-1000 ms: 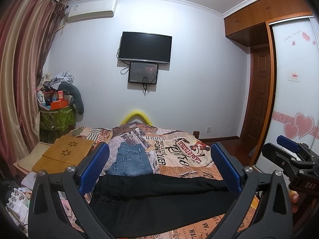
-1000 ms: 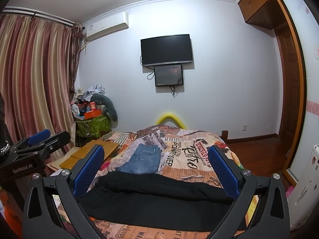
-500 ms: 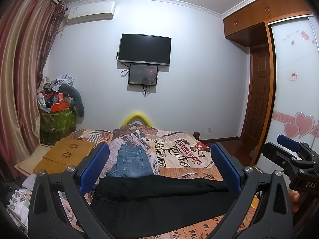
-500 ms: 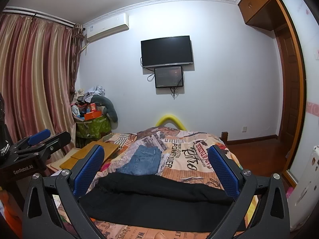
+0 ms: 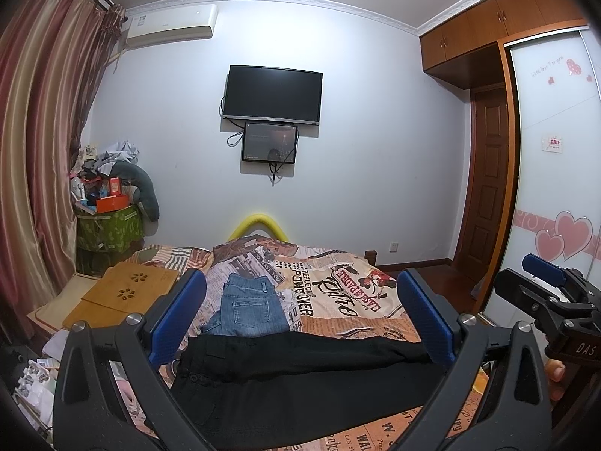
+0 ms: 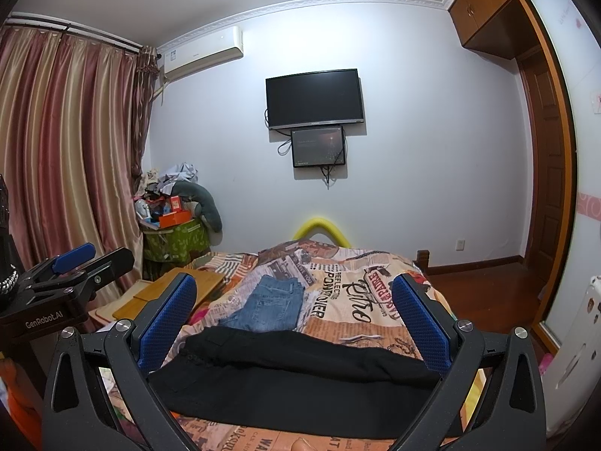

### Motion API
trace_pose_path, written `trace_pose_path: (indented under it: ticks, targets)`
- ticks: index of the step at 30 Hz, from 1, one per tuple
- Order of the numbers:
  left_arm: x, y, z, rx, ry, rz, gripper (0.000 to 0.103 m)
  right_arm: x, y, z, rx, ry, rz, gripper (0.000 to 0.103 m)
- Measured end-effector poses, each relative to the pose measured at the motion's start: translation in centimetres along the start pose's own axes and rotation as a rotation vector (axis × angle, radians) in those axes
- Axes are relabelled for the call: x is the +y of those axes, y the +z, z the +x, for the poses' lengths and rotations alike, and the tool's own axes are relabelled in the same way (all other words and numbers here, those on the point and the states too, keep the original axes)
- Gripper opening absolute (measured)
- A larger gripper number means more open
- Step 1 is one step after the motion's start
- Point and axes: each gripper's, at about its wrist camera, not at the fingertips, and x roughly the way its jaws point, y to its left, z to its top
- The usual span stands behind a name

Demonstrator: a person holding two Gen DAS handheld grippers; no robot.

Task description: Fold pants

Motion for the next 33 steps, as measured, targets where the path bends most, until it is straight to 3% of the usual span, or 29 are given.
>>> trace_pose_path:
  ticks: [16,25,33]
  targets:
    - [0.2,-0.2,1.3,0.029,0.004,-0.004,0.103,-0.3,-0.3,1.3,0.031,-0.008,0.01,0.103]
    - [2.3,-1.8,6.7,0.126,0.06,-0.011,0.103,-1.6,-2.2,5.2,0.123,-0.023,0.046,0.103]
    - [6.5,-5.3,13.9,0.268,0.128,-0.044,0.103,-3.6,-5.0,10.5,0.249,-0.047,0.069,0.103]
